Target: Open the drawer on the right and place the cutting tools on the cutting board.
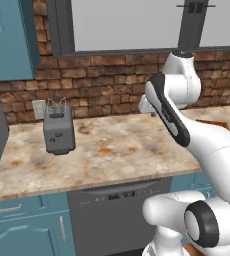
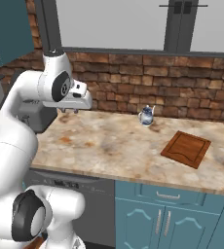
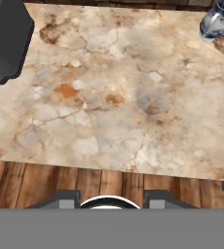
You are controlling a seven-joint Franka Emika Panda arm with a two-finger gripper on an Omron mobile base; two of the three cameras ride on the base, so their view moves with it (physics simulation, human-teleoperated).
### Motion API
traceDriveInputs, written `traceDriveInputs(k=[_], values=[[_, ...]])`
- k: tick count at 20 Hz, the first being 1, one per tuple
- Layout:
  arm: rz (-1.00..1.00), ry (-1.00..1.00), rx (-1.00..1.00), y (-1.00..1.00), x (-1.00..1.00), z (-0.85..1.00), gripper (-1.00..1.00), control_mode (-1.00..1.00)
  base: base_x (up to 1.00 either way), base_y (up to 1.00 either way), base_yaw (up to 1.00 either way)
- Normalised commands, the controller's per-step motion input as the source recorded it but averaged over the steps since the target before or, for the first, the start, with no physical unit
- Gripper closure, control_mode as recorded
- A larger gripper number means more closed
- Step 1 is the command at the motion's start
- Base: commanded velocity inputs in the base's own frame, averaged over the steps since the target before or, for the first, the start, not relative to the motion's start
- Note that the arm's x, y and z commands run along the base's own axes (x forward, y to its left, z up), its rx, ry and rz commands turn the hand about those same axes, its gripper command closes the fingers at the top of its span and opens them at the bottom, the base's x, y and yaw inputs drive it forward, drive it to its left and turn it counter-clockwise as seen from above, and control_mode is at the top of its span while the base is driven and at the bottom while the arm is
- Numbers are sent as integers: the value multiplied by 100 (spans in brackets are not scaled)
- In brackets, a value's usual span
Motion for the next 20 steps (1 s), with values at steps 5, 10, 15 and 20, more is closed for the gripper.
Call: traceDriveInputs(k=[5,10,15,20], values=[[0,0,0,0,0,0,-100,-100,0,0,0],[-5,1,10,-65,-4,-23,-100,-100,0,0,0],[-24,-1,29,-100,-27,-47,-100,-100,0,0,0],[-29,-8,31,-100,-22,-62,-100,-100,0,0,0]])
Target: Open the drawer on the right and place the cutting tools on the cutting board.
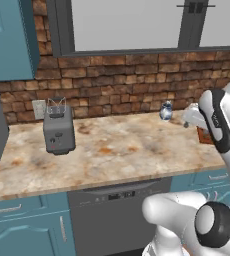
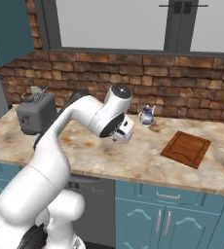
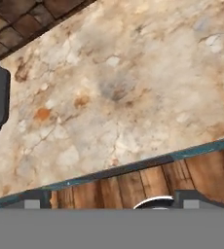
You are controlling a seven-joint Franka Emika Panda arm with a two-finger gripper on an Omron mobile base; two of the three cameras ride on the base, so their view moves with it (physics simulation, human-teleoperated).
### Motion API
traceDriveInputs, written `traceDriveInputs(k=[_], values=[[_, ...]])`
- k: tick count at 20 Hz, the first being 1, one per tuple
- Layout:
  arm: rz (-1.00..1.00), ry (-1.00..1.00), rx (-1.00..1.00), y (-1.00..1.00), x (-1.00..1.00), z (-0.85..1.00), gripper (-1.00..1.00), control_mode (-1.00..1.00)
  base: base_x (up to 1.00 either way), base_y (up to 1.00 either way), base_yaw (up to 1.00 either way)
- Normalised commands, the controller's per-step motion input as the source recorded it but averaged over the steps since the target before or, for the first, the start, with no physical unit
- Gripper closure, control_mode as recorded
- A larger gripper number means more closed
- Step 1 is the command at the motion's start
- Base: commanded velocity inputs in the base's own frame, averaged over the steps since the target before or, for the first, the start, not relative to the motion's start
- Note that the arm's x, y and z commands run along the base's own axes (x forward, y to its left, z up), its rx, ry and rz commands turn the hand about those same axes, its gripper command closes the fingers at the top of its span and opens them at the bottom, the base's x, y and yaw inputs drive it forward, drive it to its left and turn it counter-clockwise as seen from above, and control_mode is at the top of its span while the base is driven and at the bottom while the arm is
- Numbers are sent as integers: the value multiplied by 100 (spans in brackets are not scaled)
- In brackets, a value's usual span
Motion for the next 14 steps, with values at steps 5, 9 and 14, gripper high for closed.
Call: traceDriveInputs(k=[5,9,14], values=[[-37,-1,28,-100,-13,-58,-100,-100,0,0,0],[-39,0,29,-100,-1,-55,-100,-100,0,0,0],[-39,-4,26,-100,-1,-68,-100,-100,0,0,0]])
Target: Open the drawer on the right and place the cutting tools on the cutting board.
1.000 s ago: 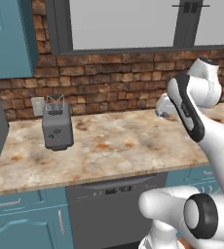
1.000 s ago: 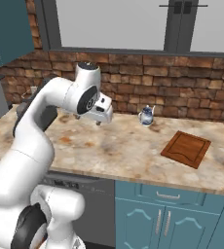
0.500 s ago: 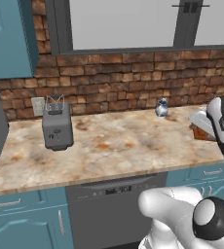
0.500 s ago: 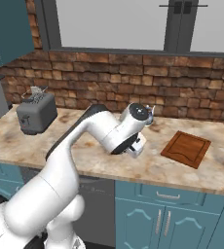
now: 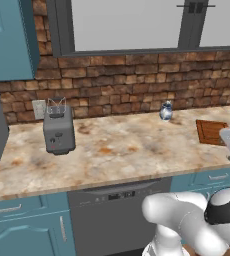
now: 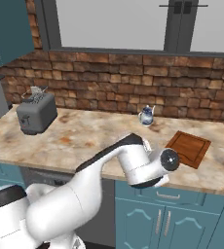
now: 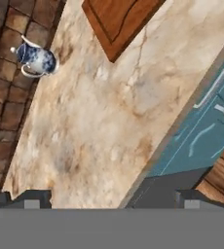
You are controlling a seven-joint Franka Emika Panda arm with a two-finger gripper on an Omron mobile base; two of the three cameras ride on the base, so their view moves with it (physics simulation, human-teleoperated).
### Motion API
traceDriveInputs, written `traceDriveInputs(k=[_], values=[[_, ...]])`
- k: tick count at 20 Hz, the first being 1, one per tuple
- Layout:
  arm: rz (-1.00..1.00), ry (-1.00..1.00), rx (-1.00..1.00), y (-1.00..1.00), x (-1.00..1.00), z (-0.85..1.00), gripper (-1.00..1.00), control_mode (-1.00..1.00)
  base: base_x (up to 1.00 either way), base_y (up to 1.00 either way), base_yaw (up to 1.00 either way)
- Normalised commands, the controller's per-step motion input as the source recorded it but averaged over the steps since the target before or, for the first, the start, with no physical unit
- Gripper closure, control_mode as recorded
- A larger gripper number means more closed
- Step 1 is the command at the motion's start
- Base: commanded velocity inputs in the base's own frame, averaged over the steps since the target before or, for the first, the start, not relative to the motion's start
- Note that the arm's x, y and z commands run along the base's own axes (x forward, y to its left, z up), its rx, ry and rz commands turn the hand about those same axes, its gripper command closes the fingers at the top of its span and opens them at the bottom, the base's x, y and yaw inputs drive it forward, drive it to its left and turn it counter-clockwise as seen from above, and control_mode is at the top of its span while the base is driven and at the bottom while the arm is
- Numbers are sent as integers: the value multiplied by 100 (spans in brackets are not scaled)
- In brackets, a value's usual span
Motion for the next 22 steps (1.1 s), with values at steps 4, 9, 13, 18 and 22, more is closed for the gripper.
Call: traceDriveInputs(k=[4,9,13,18,22], values=[[-35,-12,26,-89,-14,-72,-100,-100,0,0,0],[-19,-12,13,-30,-17,-71,-100,-100,0,0,0],[-13,-10,18,-8,-2,-52,-100,-100,0,0,0],[-14,-13,21,0,0,-61,-100,-100,0,0,0],[-9,-14,15,-22,0,-52,-100,-100,0,0,0]])
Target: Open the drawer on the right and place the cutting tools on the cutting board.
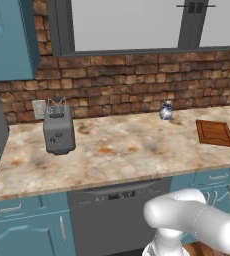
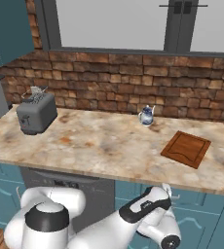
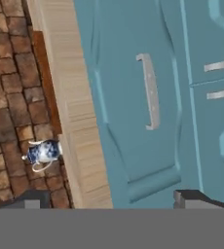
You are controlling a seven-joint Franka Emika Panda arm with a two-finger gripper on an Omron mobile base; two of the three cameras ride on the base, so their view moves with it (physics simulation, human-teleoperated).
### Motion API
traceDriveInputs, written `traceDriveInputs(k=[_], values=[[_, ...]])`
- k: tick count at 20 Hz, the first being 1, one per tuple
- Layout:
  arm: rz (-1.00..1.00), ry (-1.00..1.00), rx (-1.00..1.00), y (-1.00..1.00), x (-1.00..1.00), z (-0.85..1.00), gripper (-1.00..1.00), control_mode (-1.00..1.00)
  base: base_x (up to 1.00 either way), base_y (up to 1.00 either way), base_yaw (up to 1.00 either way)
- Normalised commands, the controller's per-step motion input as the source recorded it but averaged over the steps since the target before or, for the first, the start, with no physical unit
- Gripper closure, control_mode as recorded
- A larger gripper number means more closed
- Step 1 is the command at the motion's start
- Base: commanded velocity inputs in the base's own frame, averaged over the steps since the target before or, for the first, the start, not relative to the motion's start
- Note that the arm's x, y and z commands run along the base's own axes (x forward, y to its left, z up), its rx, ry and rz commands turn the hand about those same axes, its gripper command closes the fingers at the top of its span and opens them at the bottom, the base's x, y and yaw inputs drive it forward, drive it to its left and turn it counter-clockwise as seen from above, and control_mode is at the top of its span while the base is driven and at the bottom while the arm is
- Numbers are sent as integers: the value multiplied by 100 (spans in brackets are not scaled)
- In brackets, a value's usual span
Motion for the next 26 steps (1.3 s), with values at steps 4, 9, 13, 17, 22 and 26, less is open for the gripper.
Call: traceDriveInputs(k=[4,9,13,17,22,26], values=[[-6,-5,3,-23,1,-24,-100,-100,0,0,0],[0,-5,0,-13,6,-22,-100,-100,0,0,0],[0,-15,0,-21,19,-26,-100,-100,0,0,0],[0,-20,0,-21,22,-19,-100,-100,0,0,0],[0,-14,0,-23,22,-4,-100,-100,0,0,0],[0,0,0,-9,28,0,-100,-100,0,0,0]])
